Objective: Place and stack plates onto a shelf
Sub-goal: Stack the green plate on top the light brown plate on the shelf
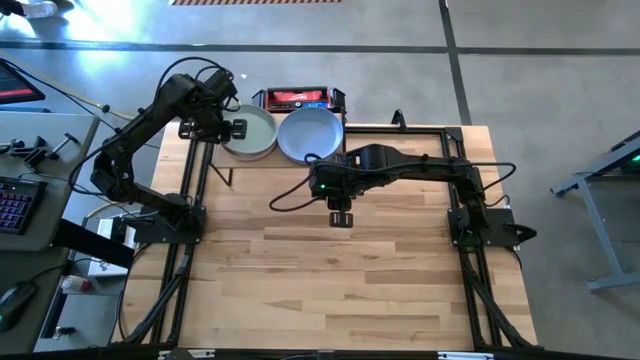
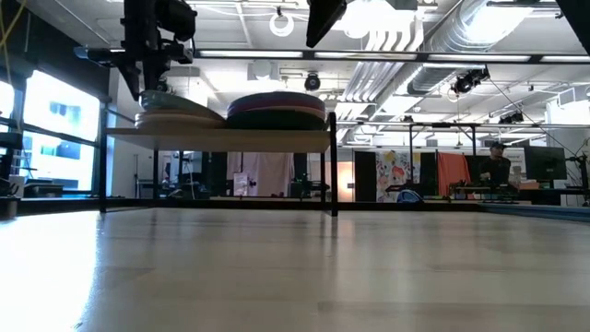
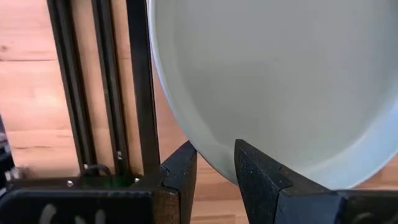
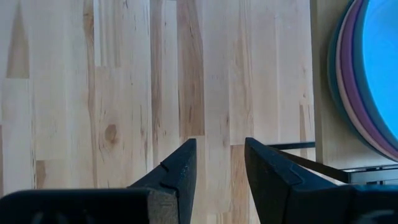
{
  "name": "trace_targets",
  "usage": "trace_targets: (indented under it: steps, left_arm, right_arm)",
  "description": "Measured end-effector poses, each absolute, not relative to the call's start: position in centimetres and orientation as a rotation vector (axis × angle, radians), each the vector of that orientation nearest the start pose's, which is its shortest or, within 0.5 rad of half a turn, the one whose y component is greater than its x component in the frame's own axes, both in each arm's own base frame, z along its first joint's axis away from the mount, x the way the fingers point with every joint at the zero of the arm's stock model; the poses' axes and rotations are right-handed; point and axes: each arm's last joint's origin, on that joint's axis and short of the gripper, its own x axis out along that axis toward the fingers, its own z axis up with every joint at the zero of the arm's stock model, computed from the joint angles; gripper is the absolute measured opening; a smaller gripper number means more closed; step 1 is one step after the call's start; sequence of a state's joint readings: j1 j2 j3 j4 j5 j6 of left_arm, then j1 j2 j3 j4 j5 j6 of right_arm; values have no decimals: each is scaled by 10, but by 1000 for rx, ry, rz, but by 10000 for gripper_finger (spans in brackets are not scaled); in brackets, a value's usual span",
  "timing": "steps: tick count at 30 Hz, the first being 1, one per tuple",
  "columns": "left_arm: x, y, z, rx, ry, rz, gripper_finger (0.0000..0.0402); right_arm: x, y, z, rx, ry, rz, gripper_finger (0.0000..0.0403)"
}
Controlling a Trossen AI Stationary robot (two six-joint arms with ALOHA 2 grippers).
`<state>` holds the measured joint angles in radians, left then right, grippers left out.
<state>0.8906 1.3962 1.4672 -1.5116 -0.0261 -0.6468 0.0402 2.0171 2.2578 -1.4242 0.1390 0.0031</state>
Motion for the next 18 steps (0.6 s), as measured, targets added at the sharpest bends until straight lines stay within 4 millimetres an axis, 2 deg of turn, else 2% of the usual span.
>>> trace_targets:
  steps: [5,13,18]
  left_arm:
    - [140,174,347,-1178,1078,1156,95]
    - [133,171,353,-1211,1014,1184,95]
    - [134,173,353,-1229,988,1182,95]
  right_arm:
    - [394,12,369,-103,1179,-89,115]
    - [394,12,369,-64,1174,-115,115]
    - [404,7,374,-45,1060,-126,115]
